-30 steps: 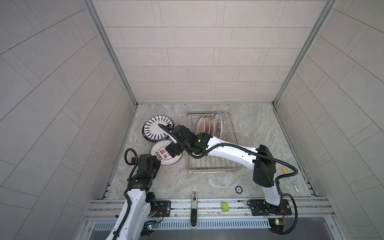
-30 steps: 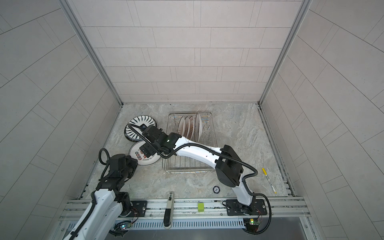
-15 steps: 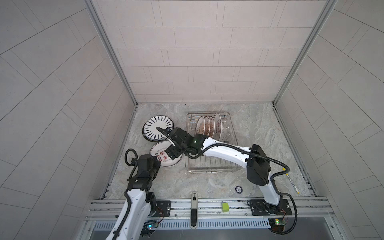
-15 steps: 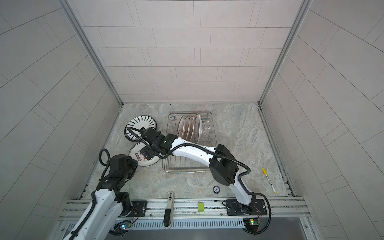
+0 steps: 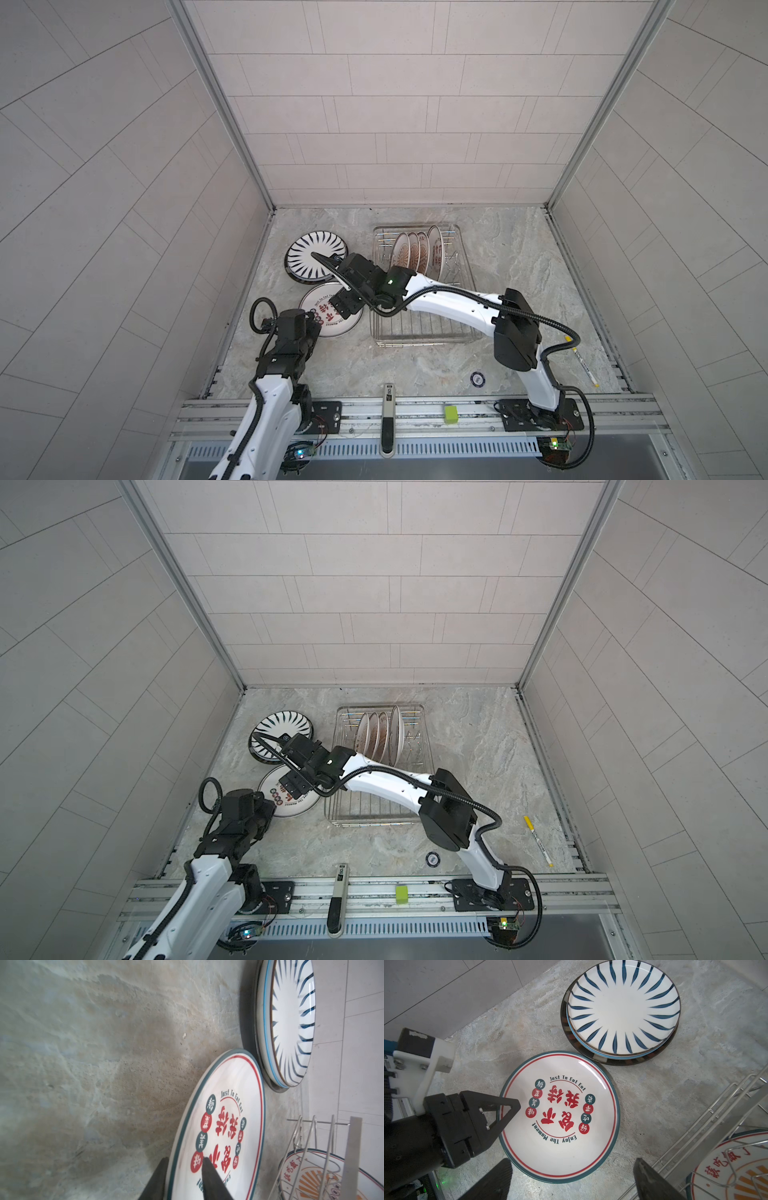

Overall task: Unload the plates from the dish rack
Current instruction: Place a plate at the middle-left of the table.

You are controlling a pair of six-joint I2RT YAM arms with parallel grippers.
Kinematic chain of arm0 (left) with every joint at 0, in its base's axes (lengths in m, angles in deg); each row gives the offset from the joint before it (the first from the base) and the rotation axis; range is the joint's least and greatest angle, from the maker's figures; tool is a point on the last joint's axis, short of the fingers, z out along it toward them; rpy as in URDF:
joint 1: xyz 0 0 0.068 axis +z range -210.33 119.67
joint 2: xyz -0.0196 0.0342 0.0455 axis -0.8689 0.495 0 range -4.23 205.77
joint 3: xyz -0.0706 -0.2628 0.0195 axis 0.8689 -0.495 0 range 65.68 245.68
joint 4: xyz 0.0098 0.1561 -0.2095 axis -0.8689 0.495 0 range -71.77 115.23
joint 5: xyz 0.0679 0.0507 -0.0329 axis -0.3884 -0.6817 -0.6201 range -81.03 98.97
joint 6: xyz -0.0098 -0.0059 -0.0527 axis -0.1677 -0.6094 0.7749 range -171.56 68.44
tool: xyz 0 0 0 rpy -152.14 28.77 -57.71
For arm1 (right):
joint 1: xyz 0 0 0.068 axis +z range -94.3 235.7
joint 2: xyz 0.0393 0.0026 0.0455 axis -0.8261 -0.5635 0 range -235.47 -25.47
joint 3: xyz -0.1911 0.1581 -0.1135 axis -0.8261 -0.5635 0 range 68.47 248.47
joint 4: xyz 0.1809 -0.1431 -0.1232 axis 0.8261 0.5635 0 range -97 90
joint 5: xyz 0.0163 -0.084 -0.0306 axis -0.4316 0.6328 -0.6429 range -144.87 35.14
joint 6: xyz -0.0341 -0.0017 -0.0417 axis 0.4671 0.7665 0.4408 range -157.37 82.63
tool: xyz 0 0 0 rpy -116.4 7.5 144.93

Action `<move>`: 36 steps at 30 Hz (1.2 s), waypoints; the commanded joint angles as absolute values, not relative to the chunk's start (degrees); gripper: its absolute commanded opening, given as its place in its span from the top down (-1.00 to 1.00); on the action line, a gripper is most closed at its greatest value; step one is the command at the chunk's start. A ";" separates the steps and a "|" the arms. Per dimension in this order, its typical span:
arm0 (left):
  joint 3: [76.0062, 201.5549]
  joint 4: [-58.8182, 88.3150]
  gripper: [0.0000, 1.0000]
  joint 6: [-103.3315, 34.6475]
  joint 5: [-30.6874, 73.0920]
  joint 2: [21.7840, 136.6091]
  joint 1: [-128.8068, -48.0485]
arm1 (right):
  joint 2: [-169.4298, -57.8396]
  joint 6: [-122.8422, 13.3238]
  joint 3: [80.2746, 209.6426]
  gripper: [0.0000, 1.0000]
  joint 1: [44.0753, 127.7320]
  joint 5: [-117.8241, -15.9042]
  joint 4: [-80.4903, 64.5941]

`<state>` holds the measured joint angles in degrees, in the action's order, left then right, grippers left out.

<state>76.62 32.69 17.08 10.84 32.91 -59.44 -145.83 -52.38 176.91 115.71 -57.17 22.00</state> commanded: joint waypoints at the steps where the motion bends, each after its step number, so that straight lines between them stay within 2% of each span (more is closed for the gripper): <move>1: 76.17 30.65 0.30 17.51 9.31 34.15 -59.18 | -146.94 -52.18 178.24 -0.86 116.05 -56.36 23.14; 6: 76.57 30.36 0.02 16.91 8.44 36.01 -59.27 | -146.94 -52.23 178.20 -0.86 116.08 -56.01 23.29; 9: 76.58 30.33 -0.24 16.51 6.93 36.54 -59.19 | -146.76 -52.24 177.94 -0.86 116.02 -55.85 23.24; 13: 76.62 30.27 -0.43 16.38 6.01 36.90 -59.14 | -146.43 -52.23 177.57 -0.86 116.05 -55.46 23.13; 17: 76.91 31.07 -0.73 15.99 4.11 35.71 -59.18 | -145.89 -51.99 177.42 -0.86 116.05 -55.31 22.97; 22: 77.28 34.40 -0.98 14.88 -1.43 30.75 -59.18 | -144.51 -51.40 176.99 -0.86 116.08 -54.37 22.54; 26: 78.86 39.23 -1.00 13.31 -5.10 24.59 -59.18 | -142.58 -51.09 175.98 -0.86 116.08 -53.08 21.57; 29: 80.59 41.95 -1.00 11.86 -6.17 20.64 -59.09 | -140.16 -51.43 173.88 -0.94 116.17 -50.69 20.20; 36: 84.29 41.60 -1.00 9.26 0.25 16.43 -59.27 | -131.51 -51.52 164.89 -0.99 116.26 -43.26 16.34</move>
<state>81.31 40.19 11.48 -1.11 17.07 -59.44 -136.47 -51.68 166.86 115.93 -47.97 18.89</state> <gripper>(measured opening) 0.998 0.995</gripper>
